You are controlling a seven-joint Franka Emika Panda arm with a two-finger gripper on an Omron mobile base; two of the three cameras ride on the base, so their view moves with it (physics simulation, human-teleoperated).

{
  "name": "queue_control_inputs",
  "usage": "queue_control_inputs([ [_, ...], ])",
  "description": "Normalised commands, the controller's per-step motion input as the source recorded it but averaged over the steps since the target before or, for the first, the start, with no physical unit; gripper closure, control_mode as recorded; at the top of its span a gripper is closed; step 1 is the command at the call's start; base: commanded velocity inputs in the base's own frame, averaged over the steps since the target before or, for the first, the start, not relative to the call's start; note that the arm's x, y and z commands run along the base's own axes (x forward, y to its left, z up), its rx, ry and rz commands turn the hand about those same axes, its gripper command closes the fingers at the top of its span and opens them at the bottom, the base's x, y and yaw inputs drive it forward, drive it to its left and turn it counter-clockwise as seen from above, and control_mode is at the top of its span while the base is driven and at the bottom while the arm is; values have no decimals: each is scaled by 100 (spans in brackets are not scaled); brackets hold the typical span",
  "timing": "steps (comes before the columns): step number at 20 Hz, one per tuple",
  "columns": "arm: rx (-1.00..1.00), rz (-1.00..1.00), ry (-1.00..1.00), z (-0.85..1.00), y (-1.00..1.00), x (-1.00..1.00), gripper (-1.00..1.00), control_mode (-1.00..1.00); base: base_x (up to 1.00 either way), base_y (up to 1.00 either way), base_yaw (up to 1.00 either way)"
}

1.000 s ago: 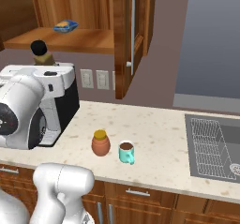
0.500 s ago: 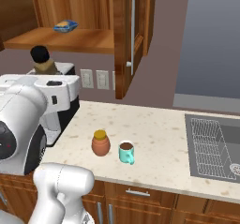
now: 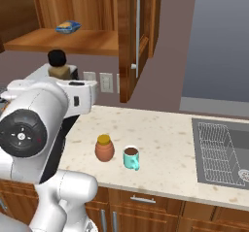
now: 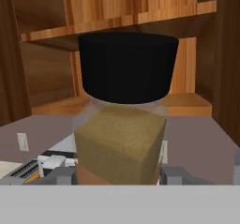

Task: Pick the cinnamon and honey bottle from the cabinet and place them next to the mug.

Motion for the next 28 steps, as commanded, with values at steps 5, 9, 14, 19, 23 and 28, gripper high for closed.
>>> queue_control_inputs([
  [5,0,0,2,-25,-36,-30,100,-100,0,0,0],
  [9,0,0,0,-29,-29,-36,100,-100,0,0,0],
  [14,0,0,5,-43,-42,-6,100,-100,0,0,0],
  [19,0,0,1,-39,-41,-3,100,-100,0,0,0],
  [23,0,0,0,-38,-42,0,100,-100,0,0,0],
  [28,0,0,1,-47,-30,11,100,-100,0,0,0],
])
